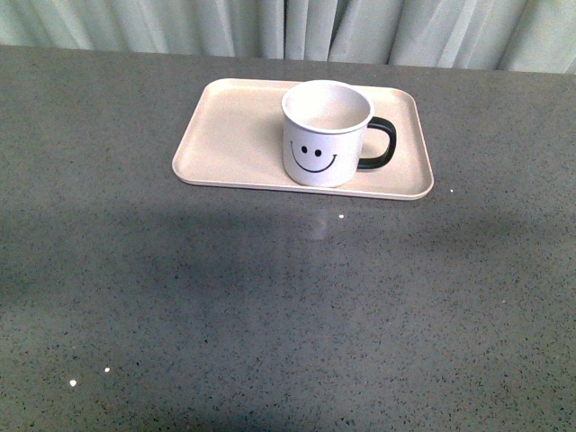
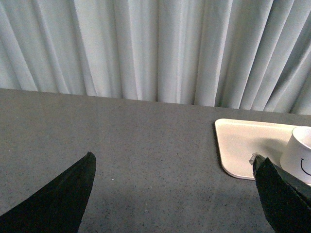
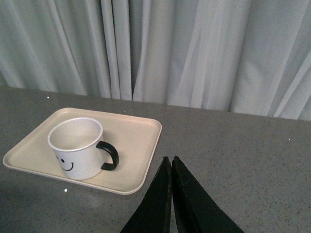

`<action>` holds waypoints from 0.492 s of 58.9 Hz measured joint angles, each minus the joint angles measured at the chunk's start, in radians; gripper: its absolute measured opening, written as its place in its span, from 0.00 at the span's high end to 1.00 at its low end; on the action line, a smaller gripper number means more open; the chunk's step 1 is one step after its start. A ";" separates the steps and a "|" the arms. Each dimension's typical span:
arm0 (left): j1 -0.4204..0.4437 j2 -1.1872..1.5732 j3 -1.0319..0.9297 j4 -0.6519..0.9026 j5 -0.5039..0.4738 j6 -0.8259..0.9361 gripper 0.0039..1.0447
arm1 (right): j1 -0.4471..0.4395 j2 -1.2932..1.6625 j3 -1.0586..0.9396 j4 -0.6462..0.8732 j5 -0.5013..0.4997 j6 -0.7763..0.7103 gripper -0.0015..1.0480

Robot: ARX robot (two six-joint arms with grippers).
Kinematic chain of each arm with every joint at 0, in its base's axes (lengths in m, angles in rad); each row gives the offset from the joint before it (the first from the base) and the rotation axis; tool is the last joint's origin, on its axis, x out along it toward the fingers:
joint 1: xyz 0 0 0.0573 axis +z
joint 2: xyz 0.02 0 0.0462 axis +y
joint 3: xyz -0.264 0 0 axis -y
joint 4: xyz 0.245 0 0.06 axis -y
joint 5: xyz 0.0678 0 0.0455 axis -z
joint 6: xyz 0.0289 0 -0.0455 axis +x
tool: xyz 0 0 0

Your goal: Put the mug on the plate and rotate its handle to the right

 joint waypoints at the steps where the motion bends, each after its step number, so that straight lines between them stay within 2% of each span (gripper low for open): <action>1: 0.000 0.000 0.000 0.000 0.000 0.000 0.09 | 0.000 -0.006 -0.002 -0.004 0.000 0.000 0.98; 9: 0.000 0.000 0.000 0.000 0.000 0.000 0.09 | 0.000 -0.040 -0.055 0.022 0.000 0.000 0.98; 29: 0.000 0.000 0.000 0.000 0.000 0.000 0.09 | 0.000 -0.298 -0.076 -0.205 0.000 0.000 0.98</action>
